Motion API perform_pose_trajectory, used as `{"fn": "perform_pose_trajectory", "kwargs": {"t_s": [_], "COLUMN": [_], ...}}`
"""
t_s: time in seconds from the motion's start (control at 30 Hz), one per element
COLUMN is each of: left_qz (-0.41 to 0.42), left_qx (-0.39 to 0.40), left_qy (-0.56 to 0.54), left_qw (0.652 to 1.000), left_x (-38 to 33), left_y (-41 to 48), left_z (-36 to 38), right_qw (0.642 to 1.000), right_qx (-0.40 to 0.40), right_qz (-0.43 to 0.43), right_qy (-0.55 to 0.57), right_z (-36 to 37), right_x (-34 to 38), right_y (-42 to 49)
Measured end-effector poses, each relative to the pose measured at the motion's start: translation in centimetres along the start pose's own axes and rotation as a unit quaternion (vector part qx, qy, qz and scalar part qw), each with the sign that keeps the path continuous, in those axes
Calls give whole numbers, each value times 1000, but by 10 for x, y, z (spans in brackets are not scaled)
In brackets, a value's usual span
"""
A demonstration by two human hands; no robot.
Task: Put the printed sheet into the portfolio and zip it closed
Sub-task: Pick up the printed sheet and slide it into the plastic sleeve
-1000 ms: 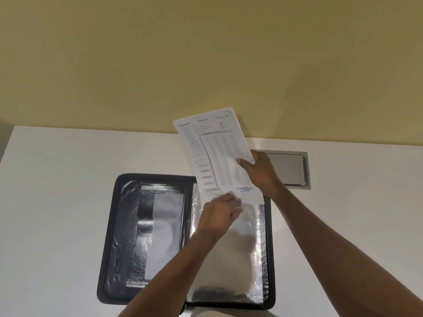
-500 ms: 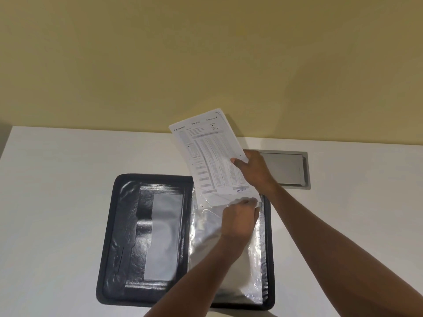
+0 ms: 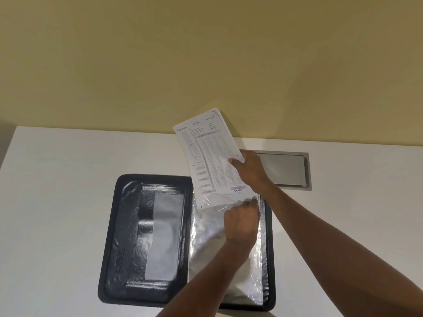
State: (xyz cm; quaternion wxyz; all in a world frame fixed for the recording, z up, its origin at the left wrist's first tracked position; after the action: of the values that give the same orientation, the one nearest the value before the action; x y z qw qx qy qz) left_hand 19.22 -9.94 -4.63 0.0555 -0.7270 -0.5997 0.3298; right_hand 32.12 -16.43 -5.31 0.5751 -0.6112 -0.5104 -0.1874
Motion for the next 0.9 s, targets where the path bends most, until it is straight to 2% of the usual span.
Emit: {"fn": "perform_pose_trajectory", "kwargs": {"t_s": [0.17,0.53,0.73,0.9], "left_qz": [10,123,155,183], "left_qx": [-5,-66,-48,-66], "left_qy": [42,43,55,68], "left_qw": [999,989,985,979], "left_x": [-2,2,6,9], "left_y": [5,16,23,31], "left_z": [7,6,9,9], "right_qw": [1000,999,988,973], "right_qx": [-4,-1,19,14], "right_qz": [-1,37,86,131], "right_qy": [-1,37,130,191], "right_z": [1,-2,-4,-4], "right_x": [-1,-14,-25,-25], "right_y": [-2,0,2,6]}}
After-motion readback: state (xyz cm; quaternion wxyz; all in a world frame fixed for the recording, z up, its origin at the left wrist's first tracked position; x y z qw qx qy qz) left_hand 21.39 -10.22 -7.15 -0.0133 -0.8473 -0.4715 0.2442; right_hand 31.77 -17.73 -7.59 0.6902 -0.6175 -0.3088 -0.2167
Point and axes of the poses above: each hand's wrist, its own y-axis towards the middle knuckle, its own z-axis out of the palm, x = y × z, the point moved 3 cm from there along y, towards the middle knuckle, and after that the axes turned 14 degrees about x, right-handed, at the moved point
